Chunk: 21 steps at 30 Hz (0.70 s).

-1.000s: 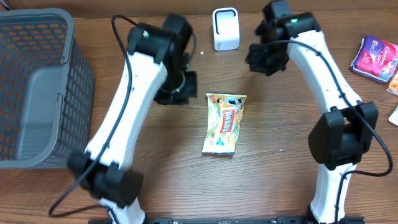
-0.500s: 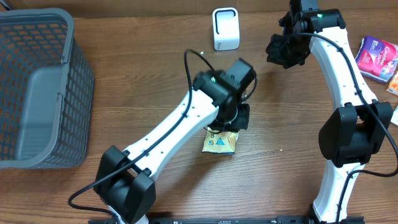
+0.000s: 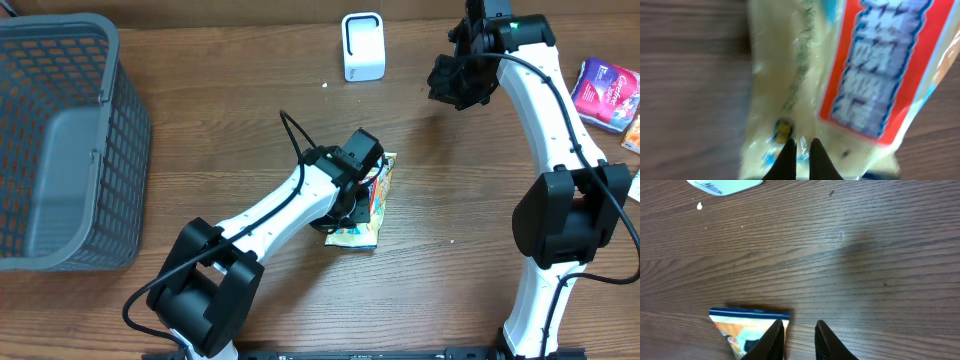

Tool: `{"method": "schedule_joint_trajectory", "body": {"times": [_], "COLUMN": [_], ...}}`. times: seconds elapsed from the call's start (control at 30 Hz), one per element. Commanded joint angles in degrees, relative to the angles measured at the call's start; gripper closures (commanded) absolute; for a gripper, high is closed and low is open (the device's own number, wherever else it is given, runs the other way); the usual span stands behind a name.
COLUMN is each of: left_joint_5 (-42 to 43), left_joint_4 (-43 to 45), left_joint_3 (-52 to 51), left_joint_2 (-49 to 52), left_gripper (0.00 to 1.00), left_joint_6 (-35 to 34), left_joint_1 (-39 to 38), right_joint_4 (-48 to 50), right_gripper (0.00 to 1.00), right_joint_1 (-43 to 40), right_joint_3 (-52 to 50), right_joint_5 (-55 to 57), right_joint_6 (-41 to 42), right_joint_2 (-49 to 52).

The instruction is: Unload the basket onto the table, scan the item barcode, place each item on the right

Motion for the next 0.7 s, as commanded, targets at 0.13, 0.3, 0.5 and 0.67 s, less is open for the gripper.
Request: {"method": "schedule_joint_trajectory", "body": {"times": [0.13,0.3,0.5,0.67], "left_joint_5": [7.2,-1.1,-4.5,-2.8], "left_joint_4": [8.8,2.1,-7.8,-15.1], "left_joint_3": [-6.4,-6.4,-3.9,7.1], "left_joint_2": [-0.2,-0.2,-0.3,-0.7], "left_gripper": [0.96,0.96,0.96,0.96], "left_joint_6": [-3.3,-11.1,-10.8,-3.7], "left_joint_1": [0.0,2.6,13.2,17.5], "right_joint_4": [0.2,-0.6,-0.1,-1.9], "right_gripper": [0.77,0.8,0.84,0.83], "right_joint_1": [0.0,0.1,0.6,2.0], "right_joint_3": [1.6,1.5,0.5,0.5], "right_joint_5": [-1.4,-4.4,-4.5,-9.8], "right_joint_6": [0.1,0.1,-0.1,-4.0], "right_joint_2": [-1.6,-0.2,0.3,0.3]}}
